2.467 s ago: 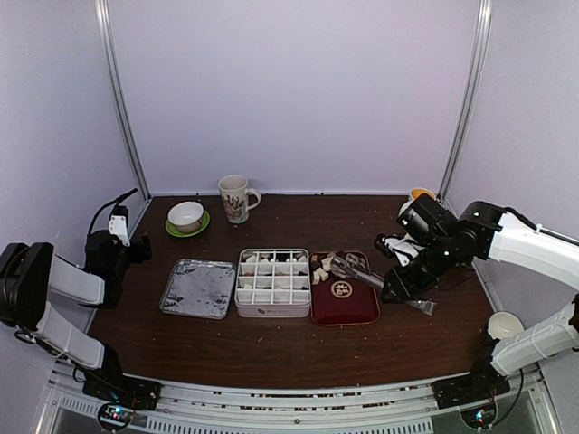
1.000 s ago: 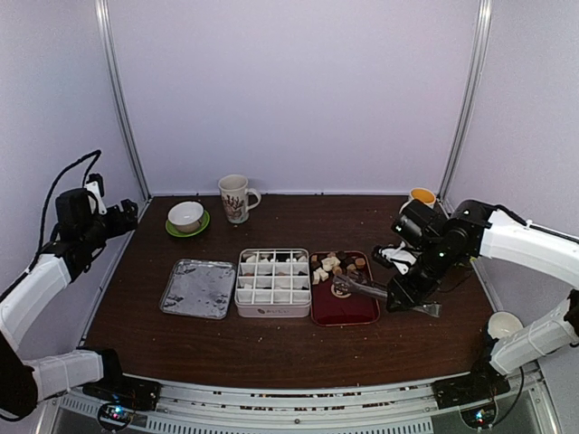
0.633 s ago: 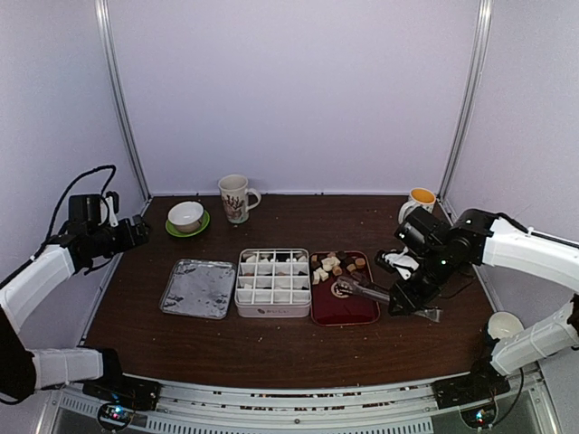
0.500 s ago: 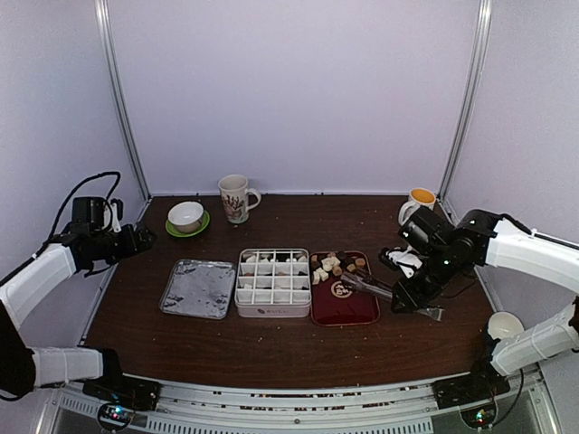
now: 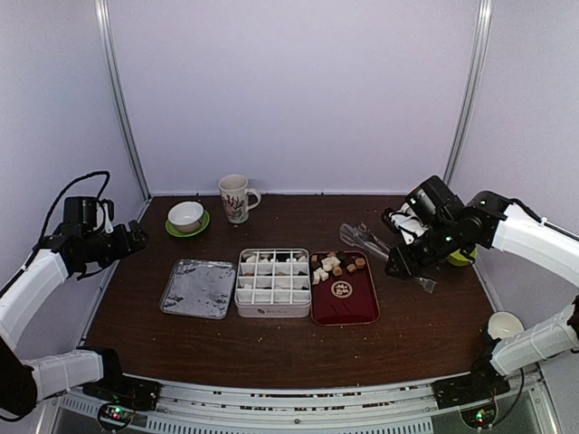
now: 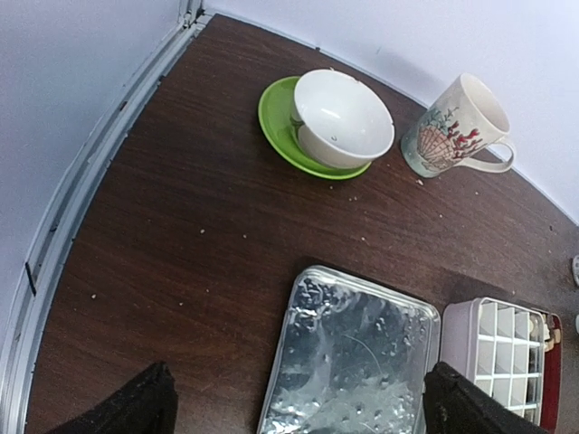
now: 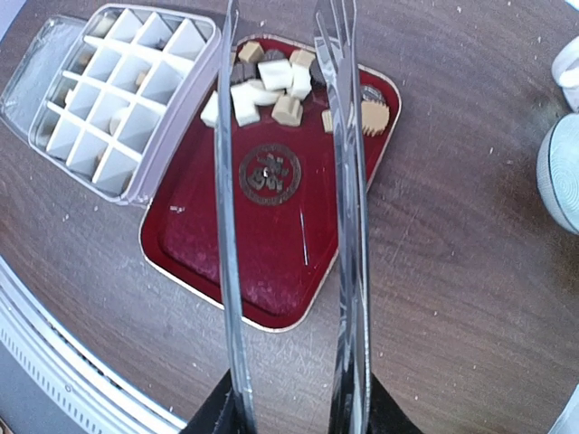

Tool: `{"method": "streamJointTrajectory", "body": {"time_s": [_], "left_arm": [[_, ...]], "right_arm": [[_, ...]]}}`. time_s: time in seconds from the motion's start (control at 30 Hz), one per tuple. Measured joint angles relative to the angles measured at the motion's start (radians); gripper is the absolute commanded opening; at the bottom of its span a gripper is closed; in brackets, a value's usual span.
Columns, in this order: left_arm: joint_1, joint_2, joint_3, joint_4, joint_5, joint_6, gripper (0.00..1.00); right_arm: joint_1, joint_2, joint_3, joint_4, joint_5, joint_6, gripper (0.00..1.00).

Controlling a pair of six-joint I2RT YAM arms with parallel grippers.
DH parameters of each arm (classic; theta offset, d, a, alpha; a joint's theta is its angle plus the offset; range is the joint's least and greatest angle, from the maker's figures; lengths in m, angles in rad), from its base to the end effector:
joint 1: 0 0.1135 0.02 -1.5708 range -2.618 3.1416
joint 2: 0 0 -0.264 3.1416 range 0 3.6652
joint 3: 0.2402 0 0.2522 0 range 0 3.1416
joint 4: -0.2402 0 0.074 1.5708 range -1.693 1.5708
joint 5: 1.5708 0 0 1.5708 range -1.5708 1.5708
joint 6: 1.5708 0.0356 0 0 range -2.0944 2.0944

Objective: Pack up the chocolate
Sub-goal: Pick up the packing box from the center of the board.

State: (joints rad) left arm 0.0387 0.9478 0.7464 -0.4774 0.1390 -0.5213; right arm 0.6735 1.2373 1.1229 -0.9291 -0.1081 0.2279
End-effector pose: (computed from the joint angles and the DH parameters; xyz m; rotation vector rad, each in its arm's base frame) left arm 0.2031 0.0029 0.2691 -0.5556 2.2061 -0.4135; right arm 0.1843 0.1520 0.3001 -0.6299 2.6034 0.4453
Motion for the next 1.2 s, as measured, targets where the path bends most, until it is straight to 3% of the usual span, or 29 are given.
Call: {"method": "streamJointTrajectory", "body": {"time_s": [0.2, 0.6, 0.77, 0.87, 1.2], "left_arm": [[-0.046, -0.021, -0.001, 0.002, 0.047, 0.007, 0.98], [-0.301, -0.053, -0.001, 0.004, 0.014, -0.097, 0.91], [-0.439, 0.092, 0.047, -0.014, -0.013, -0.153, 0.78], [-0.514, 0.215, 0.108, -0.019, -0.016, -0.155, 0.76], [-0.622, 0.539, 0.259, -0.018, -0.026, -0.166, 0.62]], "right_arm": [[-0.002, 0.038, 0.056, 0.016, 0.021, 0.000, 0.37], [-0.002, -0.032, 0.048, 0.054, -0.036, 0.054, 0.37], [-0.002, -0.029, 0.028, 0.050, -0.060, 0.070, 0.37], [-0.002, -0.029, 0.027, 0.051, -0.077, 0.080, 0.37], [-0.002, -0.055, -0.053, 0.067, -0.117, 0.115, 0.36]]}}
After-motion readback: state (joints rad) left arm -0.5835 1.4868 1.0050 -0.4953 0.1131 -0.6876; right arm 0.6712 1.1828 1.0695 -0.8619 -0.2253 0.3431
